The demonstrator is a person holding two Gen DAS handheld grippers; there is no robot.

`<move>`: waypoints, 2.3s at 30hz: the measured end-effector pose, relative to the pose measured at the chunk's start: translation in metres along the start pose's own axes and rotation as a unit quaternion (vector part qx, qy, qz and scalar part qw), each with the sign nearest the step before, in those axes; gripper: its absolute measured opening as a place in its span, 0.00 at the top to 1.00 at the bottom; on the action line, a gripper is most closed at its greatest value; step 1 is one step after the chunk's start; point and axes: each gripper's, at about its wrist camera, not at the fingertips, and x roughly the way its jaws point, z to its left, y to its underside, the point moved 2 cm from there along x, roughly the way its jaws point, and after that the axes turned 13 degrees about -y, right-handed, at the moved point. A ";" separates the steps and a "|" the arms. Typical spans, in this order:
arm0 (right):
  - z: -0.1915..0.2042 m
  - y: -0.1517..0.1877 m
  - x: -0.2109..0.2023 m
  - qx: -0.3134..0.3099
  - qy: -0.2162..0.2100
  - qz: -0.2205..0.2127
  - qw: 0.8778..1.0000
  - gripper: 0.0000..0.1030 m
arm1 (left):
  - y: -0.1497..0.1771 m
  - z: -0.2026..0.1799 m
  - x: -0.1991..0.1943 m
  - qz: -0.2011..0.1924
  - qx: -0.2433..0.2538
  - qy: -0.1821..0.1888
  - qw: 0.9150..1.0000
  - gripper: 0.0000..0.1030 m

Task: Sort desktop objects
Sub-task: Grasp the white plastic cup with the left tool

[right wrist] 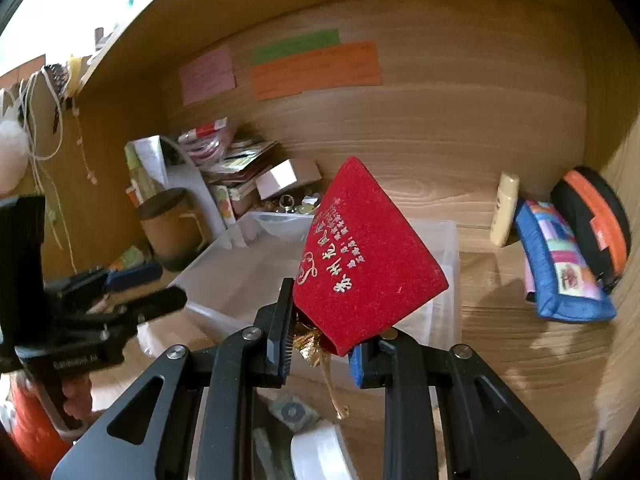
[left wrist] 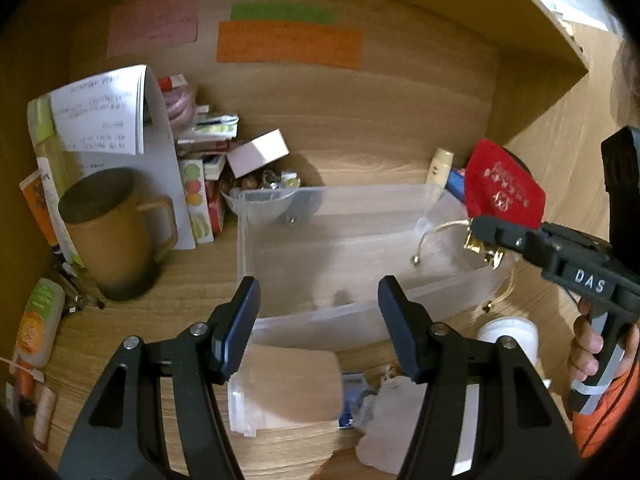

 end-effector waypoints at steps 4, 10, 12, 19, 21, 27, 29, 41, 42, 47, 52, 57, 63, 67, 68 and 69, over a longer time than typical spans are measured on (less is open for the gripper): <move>-0.006 0.003 0.003 0.010 -0.013 0.000 1.000 0.81 | 0.005 0.000 0.001 0.007 0.004 -0.006 1.000 0.41; -0.012 0.010 0.008 0.026 -0.034 0.004 0.999 0.81 | 0.006 0.001 -0.001 0.010 0.006 -0.014 1.000 0.40; -0.015 0.011 0.009 0.031 -0.037 0.006 0.999 0.81 | 0.006 0.005 -0.001 0.012 0.003 -0.012 1.000 0.40; -0.020 0.013 0.004 0.037 -0.039 0.003 0.999 0.81 | 0.021 0.019 0.000 0.037 0.009 -0.017 0.999 0.29; -0.018 0.012 0.004 0.035 -0.043 0.003 0.998 0.81 | 0.030 0.022 0.003 0.048 0.013 -0.018 0.999 0.26; -0.012 0.014 0.006 0.023 -0.048 0.009 0.999 0.80 | 0.048 0.022 0.010 0.065 0.018 -0.019 0.998 0.18; -0.011 0.014 0.006 0.021 -0.050 0.010 0.998 0.80 | 0.049 0.019 0.010 0.064 0.023 -0.017 0.998 0.18; -0.012 0.014 0.005 0.025 -0.054 0.008 0.998 0.80 | 0.052 0.008 0.033 0.094 0.030 -0.019 0.995 0.34; -0.012 0.014 0.005 0.026 -0.054 0.008 0.998 0.80 | 0.052 0.009 0.033 0.094 0.026 -0.020 0.995 0.34; -0.013 0.015 0.005 0.029 -0.056 0.008 0.998 0.80 | 0.054 0.017 0.031 0.092 0.002 -0.025 0.995 0.35; -0.014 0.016 0.006 0.033 -0.060 0.007 0.998 0.80 | 0.052 0.027 0.018 0.081 -0.021 -0.026 0.996 0.36; -0.014 0.013 0.005 0.043 -0.067 0.007 0.997 0.80 | 0.041 0.033 0.002 0.065 -0.030 -0.018 0.997 0.37; -0.006 0.000 0.000 0.027 -0.057 0.008 0.998 0.80 | 0.018 0.039 -0.011 0.042 -0.039 -0.010 0.998 0.37; 0.001 -0.011 0.000 -0.003 -0.038 0.010 0.999 0.80 | -0.007 0.038 -0.018 0.018 -0.030 -0.010 0.999 0.37; 0.003 -0.013 0.002 -0.011 -0.033 0.012 0.999 0.80 | -0.015 0.038 -0.018 0.014 -0.031 -0.005 0.999 0.37; 0.004 -0.014 0.004 -0.017 -0.029 0.015 0.999 0.80 | -0.022 0.037 -0.017 0.011 -0.031 -0.001 0.999 0.37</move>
